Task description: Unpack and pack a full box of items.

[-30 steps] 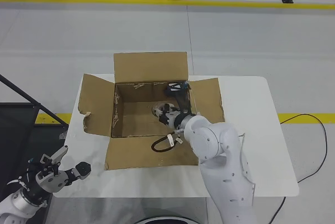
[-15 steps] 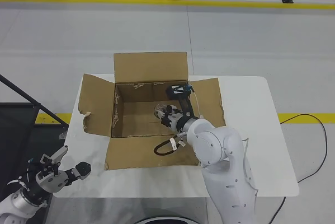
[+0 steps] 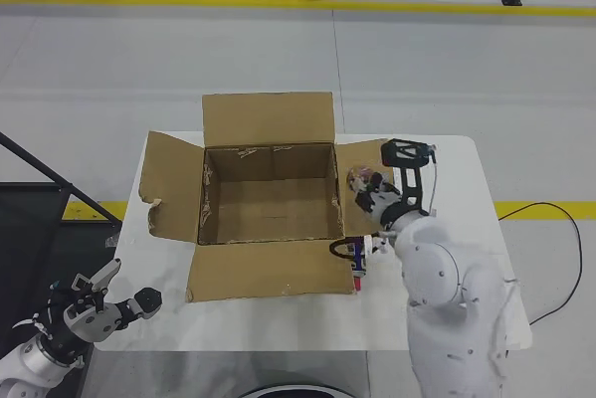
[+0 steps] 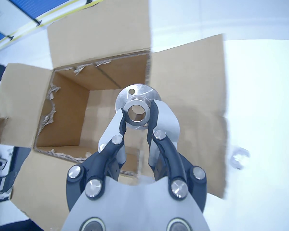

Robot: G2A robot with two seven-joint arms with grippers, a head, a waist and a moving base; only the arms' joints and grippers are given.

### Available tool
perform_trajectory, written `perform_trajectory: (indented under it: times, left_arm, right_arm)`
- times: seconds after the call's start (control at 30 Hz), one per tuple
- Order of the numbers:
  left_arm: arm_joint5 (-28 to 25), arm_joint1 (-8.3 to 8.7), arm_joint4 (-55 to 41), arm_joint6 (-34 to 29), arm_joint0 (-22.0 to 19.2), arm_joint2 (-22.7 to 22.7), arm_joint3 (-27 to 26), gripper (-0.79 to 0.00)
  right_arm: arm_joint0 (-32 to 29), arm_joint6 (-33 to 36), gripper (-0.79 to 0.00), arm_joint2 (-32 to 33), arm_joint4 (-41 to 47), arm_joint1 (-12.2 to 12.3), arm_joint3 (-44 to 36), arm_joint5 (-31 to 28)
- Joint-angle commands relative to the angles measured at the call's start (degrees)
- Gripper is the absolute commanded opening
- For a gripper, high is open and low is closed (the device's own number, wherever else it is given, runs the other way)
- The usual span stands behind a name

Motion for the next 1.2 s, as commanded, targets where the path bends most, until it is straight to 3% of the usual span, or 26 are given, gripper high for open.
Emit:
perform_trajectory:
  times: [0.0, 0.17, 0.37, 0.77, 1.17]
  left_arm:
    - [0.0, 0.0, 0.0, 0.0, 0.0, 0.0, 0.0, 0.0]
    - [0.0, 0.0, 0.0, 0.0, 0.0, 0.0, 0.0, 0.0]
    - [0.0, 0.0, 0.0, 0.0, 0.0, 0.0, 0.0, 0.0]
    - [0.0, 0.0, 0.0, 0.0, 0.0, 0.0, 0.0, 0.0]
    - [0.0, 0.0, 0.0, 0.0, 0.0, 0.0, 0.0, 0.0]
  right_arm:
    - [-1.35, 1.38, -0.785, 3.7, -2.45, 0.46, -2.39, -0.18]
    - [-3.15, 4.42, -0.785, 11.44, -6.14, 1.37, -3.11, -0.1]
    - [-2.53, 7.32, -0.785, 16.27, -8.74, 2.34, 5.51, -2.75]
    - [2.74, 9.23, -0.785, 19.46, -12.57, 3.7, 20.18, -3.65]
    - [4.54, 8.5, -0.785, 19.88, -11.67, 4.4, 26.28, -1.83]
